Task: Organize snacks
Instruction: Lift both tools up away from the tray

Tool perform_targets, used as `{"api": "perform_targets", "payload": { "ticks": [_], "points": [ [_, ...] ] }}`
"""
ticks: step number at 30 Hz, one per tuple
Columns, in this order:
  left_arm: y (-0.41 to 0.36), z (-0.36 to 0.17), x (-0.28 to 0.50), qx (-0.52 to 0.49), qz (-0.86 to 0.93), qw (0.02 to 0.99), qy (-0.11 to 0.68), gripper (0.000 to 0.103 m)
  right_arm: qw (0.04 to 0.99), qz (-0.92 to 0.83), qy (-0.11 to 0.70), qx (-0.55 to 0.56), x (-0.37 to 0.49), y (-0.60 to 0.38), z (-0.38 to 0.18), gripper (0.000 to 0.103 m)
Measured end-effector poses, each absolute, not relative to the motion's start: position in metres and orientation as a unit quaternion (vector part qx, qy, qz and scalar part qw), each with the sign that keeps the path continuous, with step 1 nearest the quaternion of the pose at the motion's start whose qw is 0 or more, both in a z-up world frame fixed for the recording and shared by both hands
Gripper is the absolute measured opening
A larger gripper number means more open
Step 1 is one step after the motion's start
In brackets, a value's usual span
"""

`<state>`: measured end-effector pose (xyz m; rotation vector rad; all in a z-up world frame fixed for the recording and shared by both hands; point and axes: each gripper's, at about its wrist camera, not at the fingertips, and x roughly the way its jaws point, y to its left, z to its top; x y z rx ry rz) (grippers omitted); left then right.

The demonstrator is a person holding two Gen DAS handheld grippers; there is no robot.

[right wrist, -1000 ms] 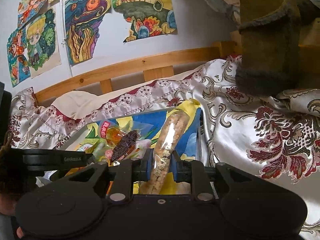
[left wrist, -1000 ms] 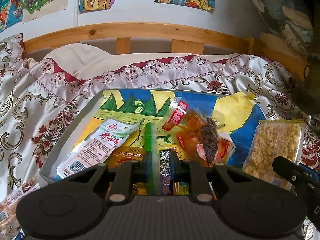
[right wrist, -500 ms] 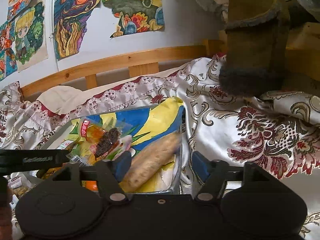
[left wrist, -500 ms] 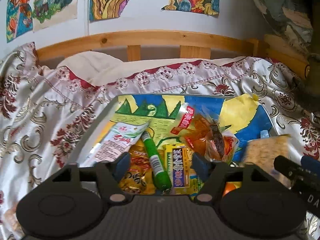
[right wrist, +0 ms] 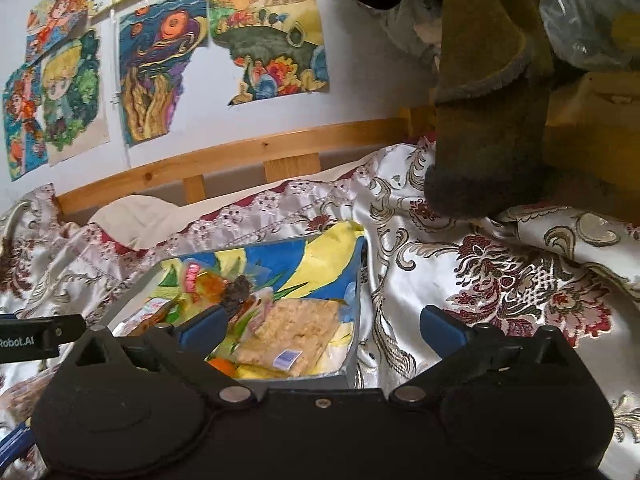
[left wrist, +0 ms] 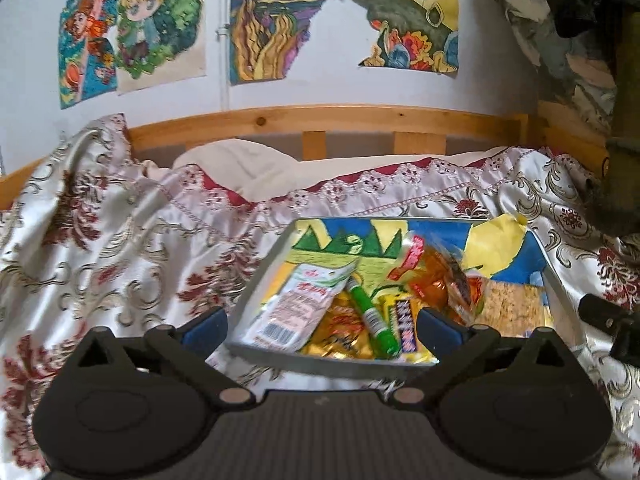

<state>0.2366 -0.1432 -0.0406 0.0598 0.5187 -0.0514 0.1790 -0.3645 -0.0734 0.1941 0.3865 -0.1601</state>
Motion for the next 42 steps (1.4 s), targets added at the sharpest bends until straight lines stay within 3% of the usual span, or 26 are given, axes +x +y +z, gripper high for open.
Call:
{"api": "perform_targets", "payload": {
  "ticks": [20,42],
  "points": [
    [-0.079,-0.034,0.113,0.092,-0.059,0.959,0.26,0.103,0.985,-0.053,0.143,0.083,0.062,-0.309,-0.04,0.102],
    [0.004,-0.057,0.068,0.165,-0.081,0.932,0.312,0.103,0.971,0.074,0.22,0.061,0.019,-0.217,-0.068,0.102]
  ]
}}
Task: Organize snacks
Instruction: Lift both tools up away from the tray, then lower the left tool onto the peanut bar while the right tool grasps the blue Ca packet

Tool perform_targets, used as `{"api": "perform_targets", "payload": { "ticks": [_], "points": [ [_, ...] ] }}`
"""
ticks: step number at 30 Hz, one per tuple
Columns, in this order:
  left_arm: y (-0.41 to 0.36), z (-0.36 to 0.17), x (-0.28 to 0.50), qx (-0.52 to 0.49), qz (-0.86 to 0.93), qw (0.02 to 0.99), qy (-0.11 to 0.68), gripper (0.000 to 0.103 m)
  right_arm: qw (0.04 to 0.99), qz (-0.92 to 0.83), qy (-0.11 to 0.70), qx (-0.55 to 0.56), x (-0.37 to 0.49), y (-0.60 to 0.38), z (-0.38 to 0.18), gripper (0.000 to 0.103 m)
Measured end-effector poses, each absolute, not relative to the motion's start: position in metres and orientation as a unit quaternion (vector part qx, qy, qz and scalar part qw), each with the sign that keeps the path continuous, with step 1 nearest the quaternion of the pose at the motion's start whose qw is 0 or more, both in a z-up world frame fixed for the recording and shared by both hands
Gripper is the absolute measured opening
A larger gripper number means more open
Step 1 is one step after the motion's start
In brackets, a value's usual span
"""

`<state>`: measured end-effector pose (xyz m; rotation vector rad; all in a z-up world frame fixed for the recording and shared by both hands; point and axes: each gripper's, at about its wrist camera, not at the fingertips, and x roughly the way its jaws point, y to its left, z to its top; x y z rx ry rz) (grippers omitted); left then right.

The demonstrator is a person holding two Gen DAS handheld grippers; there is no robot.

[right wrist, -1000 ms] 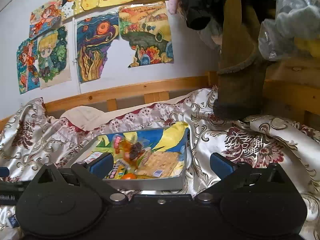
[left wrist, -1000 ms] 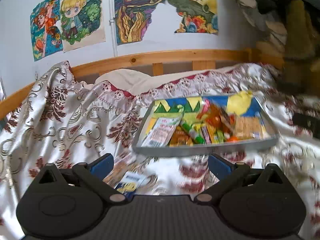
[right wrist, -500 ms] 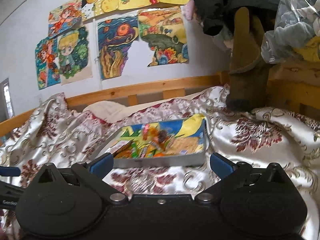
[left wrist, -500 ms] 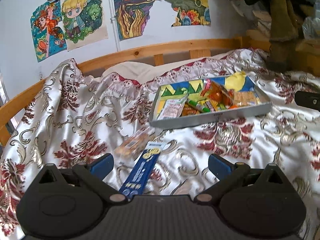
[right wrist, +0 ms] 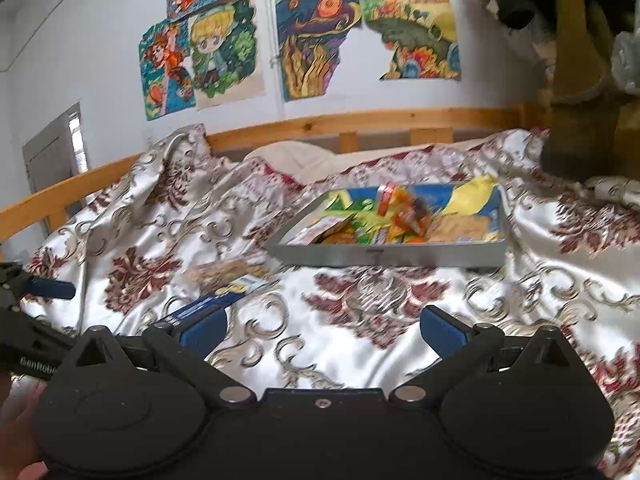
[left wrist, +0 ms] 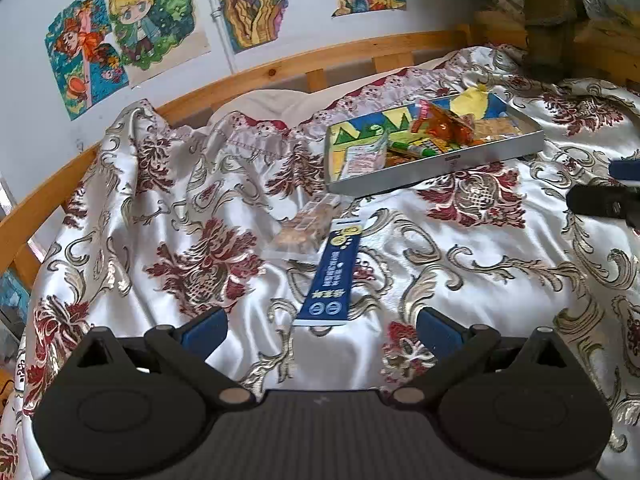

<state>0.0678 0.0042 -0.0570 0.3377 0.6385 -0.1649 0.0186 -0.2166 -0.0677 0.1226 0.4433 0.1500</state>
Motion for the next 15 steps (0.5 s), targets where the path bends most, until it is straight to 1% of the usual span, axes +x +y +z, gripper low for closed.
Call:
{"api": "perform_targets", "payload": {
  "ticks": [9,15],
  "points": [
    [0.03,-0.058,0.087,0.142,-0.063,0.937,0.313,0.103,0.966,0.101,0.235,0.034,0.025,-0.193,-0.081,0.102],
    [0.041,-0.06,0.096,0.15,-0.053,0.939,0.303,0.103,0.962,0.117,0.245,0.039,0.034,-0.184,-0.087,0.102]
  ]
}}
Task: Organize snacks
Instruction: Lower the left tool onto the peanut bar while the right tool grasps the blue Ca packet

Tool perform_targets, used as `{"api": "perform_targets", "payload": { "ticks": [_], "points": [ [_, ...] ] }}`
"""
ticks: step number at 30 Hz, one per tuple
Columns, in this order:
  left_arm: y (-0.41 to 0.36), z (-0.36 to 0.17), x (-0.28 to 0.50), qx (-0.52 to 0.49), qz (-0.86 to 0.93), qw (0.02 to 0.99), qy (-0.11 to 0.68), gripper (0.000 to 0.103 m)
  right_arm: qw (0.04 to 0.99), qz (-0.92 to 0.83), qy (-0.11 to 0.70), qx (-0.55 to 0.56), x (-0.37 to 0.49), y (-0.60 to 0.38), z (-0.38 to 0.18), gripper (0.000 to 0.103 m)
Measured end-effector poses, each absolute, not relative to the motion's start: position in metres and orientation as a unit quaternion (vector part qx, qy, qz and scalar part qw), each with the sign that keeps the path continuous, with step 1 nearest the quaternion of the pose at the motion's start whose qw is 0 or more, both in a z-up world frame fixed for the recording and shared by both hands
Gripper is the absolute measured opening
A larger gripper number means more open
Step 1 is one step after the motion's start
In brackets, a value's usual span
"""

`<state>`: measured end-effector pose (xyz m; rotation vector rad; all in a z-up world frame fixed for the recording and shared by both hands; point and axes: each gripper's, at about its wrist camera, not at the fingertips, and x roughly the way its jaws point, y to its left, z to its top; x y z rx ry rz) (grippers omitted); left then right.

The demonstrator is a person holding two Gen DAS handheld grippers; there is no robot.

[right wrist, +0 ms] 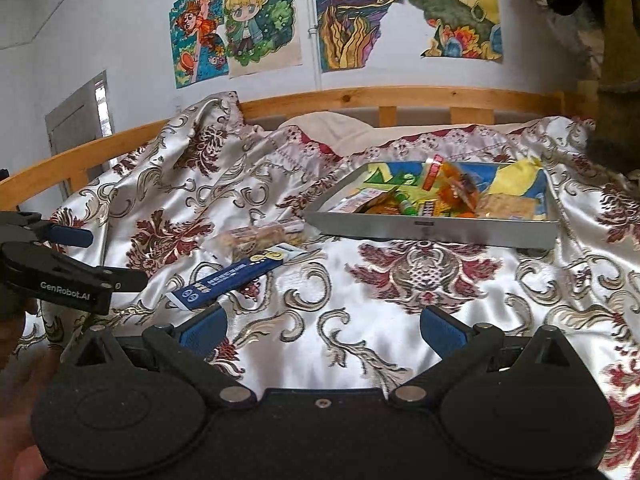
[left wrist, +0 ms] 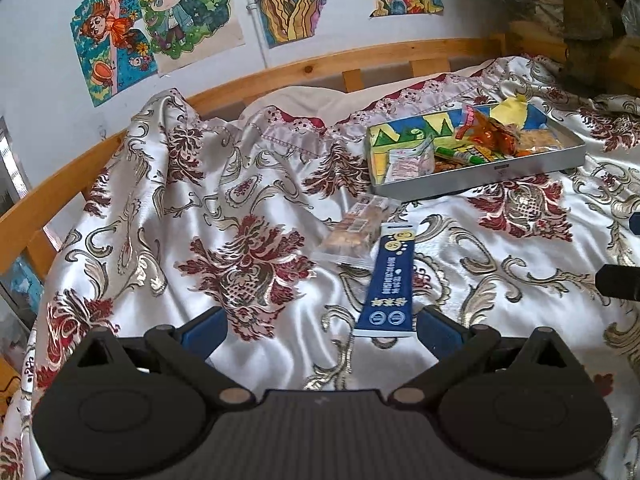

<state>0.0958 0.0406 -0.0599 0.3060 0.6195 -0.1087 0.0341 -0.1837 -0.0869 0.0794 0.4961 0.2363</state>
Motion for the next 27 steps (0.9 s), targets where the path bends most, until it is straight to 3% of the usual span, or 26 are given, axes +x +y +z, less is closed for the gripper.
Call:
{"api": "perform_targets", "payload": {
  "ticks": [20,27],
  "points": [
    [0.038,-0.049,0.197,0.152,-0.035,0.938,0.31,0.103,0.927,0.206,0.285,0.131,0.126,-0.128,-0.114,0.102],
    [0.03,-0.059,0.248,0.146,-0.061,0.922,0.352,0.102,0.909,0.213,0.316,0.168,0.16,-0.117,-0.134,0.09]
  ]
}}
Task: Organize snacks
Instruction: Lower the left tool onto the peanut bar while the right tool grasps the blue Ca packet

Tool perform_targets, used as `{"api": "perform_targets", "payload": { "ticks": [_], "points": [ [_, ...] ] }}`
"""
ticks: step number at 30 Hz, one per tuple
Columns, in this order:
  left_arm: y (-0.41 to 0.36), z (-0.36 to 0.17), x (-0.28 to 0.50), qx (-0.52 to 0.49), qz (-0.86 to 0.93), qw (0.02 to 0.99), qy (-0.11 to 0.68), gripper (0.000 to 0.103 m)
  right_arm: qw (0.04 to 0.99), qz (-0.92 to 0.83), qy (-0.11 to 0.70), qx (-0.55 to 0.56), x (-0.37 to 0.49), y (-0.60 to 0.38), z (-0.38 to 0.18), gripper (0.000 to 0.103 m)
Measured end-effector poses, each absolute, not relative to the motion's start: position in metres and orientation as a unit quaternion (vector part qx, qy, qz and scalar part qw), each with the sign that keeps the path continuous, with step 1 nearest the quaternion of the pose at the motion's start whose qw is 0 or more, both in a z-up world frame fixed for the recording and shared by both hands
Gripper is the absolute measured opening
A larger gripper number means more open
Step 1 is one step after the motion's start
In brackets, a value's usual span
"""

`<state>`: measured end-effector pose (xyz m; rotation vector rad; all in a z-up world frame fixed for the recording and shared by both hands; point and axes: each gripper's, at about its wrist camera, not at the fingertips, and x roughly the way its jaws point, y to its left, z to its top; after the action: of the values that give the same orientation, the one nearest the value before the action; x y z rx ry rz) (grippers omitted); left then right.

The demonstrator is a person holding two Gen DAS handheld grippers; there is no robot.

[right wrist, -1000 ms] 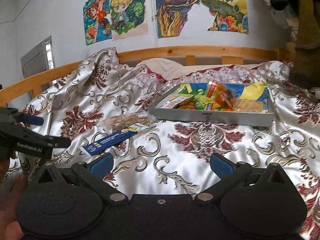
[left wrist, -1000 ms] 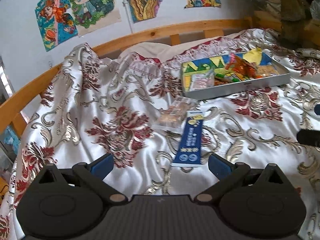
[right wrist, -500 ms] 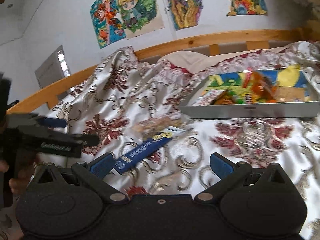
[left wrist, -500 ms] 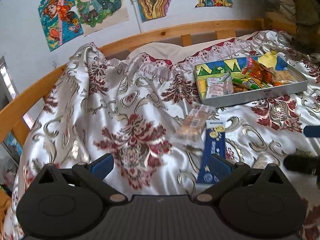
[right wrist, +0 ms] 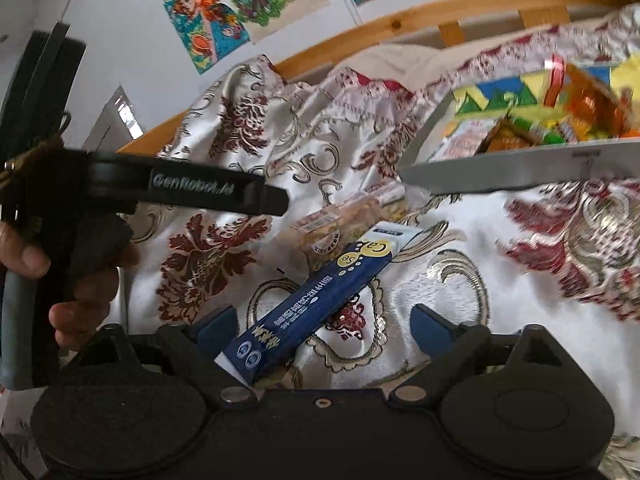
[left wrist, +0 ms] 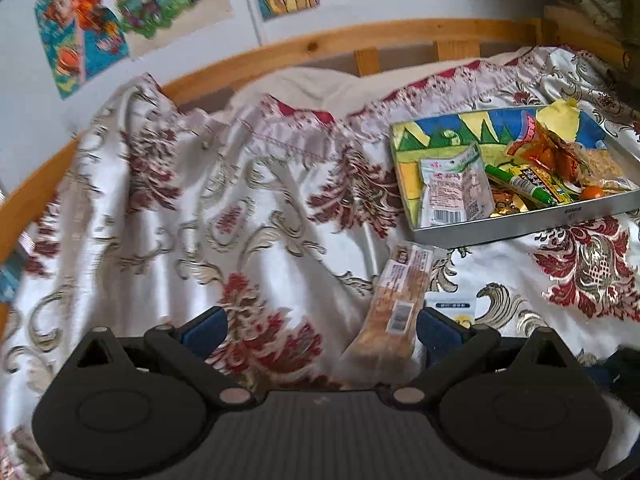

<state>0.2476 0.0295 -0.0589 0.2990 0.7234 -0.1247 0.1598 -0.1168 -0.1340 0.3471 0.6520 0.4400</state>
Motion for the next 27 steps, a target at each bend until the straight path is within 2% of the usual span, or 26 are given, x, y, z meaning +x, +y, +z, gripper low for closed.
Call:
{"api": "perform_targets", "payload": {
  "ticks": [8,10,15,18,20,24,26,27],
  "points": [
    [0.014,-0.079,0.276,0.14,-0.108,0.908,0.379,0.102,0.902,0.21,0.328,0.185,0.181,-0.1,-0.143,0.081],
    [0.01,-0.083,0.28,0.14,-0.119,0.903,0.387,0.101,0.9,0.215,0.329,0.188,0.183,-0.097,-0.143,0.07],
    [0.005,-0.093,0.289,0.137,-0.142,0.892,0.406,0.09,0.898,0.216,0.331,0.191,0.185,-0.094,-0.146,0.05],
    [0.006,-0.096,0.292,0.118,-0.156,0.885,0.422,0.078,0.895,0.211,0.332,0.209,0.186,-0.099,-0.149,0.04],
    [0.007,-0.097,0.294,0.104,-0.16,0.881,0.433,0.068,0.893,0.21,0.333,0.217,0.187,-0.102,-0.15,0.039],
    [0.011,-0.099,0.3,0.09,-0.145,0.879,0.445,0.057,0.891,0.212,0.333,0.224,0.186,-0.103,-0.152,0.037],
    [0.014,-0.101,0.306,0.08,-0.135,0.876,0.456,0.049,0.889,0.215,0.335,0.228,0.187,-0.103,-0.154,0.037],
    [0.017,-0.103,0.309,0.072,-0.133,0.873,0.463,0.048,0.889,0.215,0.333,0.228,0.187,-0.103,-0.154,0.035]
  ]
}}
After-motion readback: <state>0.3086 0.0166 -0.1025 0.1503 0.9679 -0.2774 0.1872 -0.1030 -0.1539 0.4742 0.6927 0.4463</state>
